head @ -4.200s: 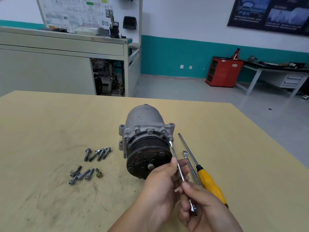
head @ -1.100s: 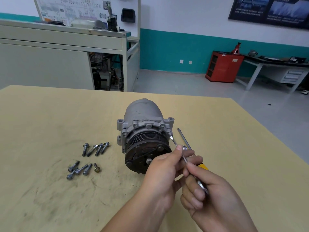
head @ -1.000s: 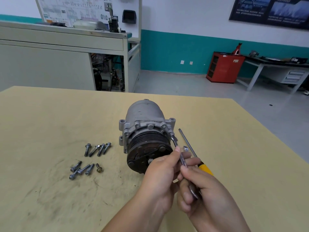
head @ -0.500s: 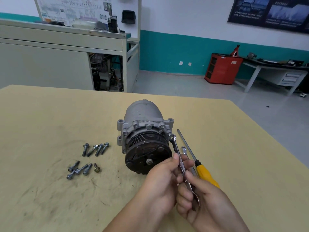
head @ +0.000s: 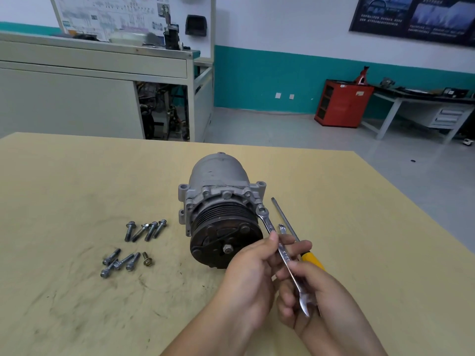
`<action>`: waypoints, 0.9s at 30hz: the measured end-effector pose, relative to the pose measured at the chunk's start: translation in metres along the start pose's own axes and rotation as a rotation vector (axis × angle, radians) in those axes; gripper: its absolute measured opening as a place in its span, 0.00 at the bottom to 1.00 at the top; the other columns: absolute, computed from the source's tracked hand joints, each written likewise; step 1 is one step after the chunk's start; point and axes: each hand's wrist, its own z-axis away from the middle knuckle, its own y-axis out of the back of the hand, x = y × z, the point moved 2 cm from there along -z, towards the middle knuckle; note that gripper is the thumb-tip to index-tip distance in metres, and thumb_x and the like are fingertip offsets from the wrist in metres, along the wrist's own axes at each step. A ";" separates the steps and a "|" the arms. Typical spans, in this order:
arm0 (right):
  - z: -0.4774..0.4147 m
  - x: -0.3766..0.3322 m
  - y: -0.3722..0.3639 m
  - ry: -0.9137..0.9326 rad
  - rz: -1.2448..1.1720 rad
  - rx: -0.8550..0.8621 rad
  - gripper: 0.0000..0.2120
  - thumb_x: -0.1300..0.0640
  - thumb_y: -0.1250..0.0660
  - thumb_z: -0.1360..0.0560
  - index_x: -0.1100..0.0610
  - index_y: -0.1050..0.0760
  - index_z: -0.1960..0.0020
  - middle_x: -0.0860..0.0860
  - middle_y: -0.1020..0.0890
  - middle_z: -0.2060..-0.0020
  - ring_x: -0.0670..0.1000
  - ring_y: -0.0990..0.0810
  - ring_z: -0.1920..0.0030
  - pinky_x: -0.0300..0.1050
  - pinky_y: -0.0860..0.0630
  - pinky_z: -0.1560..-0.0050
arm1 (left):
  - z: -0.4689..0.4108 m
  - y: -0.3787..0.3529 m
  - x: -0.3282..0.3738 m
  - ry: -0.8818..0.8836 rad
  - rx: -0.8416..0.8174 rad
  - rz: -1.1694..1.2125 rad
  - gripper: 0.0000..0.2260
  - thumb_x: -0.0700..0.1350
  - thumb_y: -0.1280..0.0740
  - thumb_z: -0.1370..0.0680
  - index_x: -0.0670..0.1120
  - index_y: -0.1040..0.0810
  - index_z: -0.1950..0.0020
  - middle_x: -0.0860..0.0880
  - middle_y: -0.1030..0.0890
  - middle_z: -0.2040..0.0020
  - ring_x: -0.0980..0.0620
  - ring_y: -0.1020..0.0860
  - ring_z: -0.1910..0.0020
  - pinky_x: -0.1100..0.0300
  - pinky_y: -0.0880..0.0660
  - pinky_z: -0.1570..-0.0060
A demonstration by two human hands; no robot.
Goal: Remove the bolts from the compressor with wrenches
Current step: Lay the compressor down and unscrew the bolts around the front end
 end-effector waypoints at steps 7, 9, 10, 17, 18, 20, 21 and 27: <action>0.000 -0.002 -0.011 -0.178 -0.458 -0.294 0.20 0.68 0.17 0.55 0.65 0.25 0.69 0.52 0.34 0.84 0.49 0.34 0.86 0.40 0.33 0.86 | -0.003 0.001 0.001 0.033 0.010 0.137 0.09 0.48 0.39 0.22 0.44 0.25 0.57 0.46 0.15 0.57 0.53 0.22 0.62 0.63 0.24 0.66; 0.001 -0.002 -0.011 -0.189 -0.521 -0.329 0.24 0.70 0.17 0.60 0.65 0.26 0.70 0.51 0.36 0.86 0.49 0.36 0.88 0.39 0.35 0.87 | -0.003 0.002 -0.001 0.026 0.018 0.118 0.09 0.49 0.38 0.25 0.44 0.24 0.56 0.46 0.15 0.57 0.52 0.25 0.60 0.62 0.24 0.61; 0.002 -0.002 -0.011 -0.185 -0.530 -0.349 0.24 0.69 0.17 0.60 0.65 0.26 0.70 0.51 0.37 0.87 0.48 0.38 0.89 0.38 0.37 0.87 | -0.003 0.002 -0.002 0.011 0.027 0.096 0.09 0.49 0.37 0.26 0.44 0.24 0.55 0.45 0.15 0.57 0.51 0.27 0.59 0.62 0.25 0.58; 0.006 -0.001 -0.013 -0.144 -0.433 -0.367 0.24 0.63 0.16 0.59 0.65 0.25 0.69 0.50 0.41 0.89 0.46 0.43 0.90 0.33 0.41 0.86 | 0.000 0.000 -0.003 -0.071 0.097 -0.064 0.13 0.49 0.40 0.20 0.43 0.23 0.57 0.45 0.15 0.62 0.55 0.21 0.68 0.62 0.24 0.64; 0.006 -0.001 -0.011 -0.141 -0.423 -0.365 0.24 0.63 0.16 0.59 0.65 0.25 0.69 0.50 0.41 0.89 0.46 0.42 0.90 0.33 0.40 0.87 | 0.001 -0.001 -0.004 -0.082 0.103 -0.084 0.13 0.49 0.40 0.20 0.43 0.22 0.58 0.44 0.15 0.62 0.55 0.22 0.70 0.62 0.25 0.64; 0.008 -0.001 -0.008 -0.140 -0.415 -0.359 0.24 0.63 0.16 0.59 0.66 0.24 0.69 0.51 0.40 0.89 0.47 0.41 0.90 0.34 0.39 0.87 | 0.003 -0.003 -0.005 -0.097 0.114 -0.116 0.13 0.48 0.40 0.20 0.43 0.22 0.59 0.44 0.15 0.60 0.58 0.25 0.74 0.62 0.27 0.63; 0.009 -0.001 -0.006 -0.140 -0.414 -0.355 0.24 0.63 0.16 0.60 0.66 0.23 0.69 0.51 0.40 0.89 0.47 0.41 0.90 0.34 0.39 0.87 | 0.003 -0.004 -0.006 -0.100 0.118 -0.127 0.13 0.48 0.40 0.20 0.43 0.22 0.59 0.44 0.15 0.60 0.59 0.26 0.76 0.62 0.28 0.63; 0.008 -0.002 -0.001 -0.136 -0.403 -0.343 0.24 0.62 0.16 0.60 0.66 0.22 0.68 0.51 0.40 0.89 0.46 0.40 0.91 0.33 0.39 0.87 | 0.001 -0.007 -0.008 -0.107 0.153 -0.196 0.12 0.50 0.39 0.21 0.46 0.21 0.59 0.49 0.16 0.65 0.55 0.22 0.64 0.54 0.33 0.49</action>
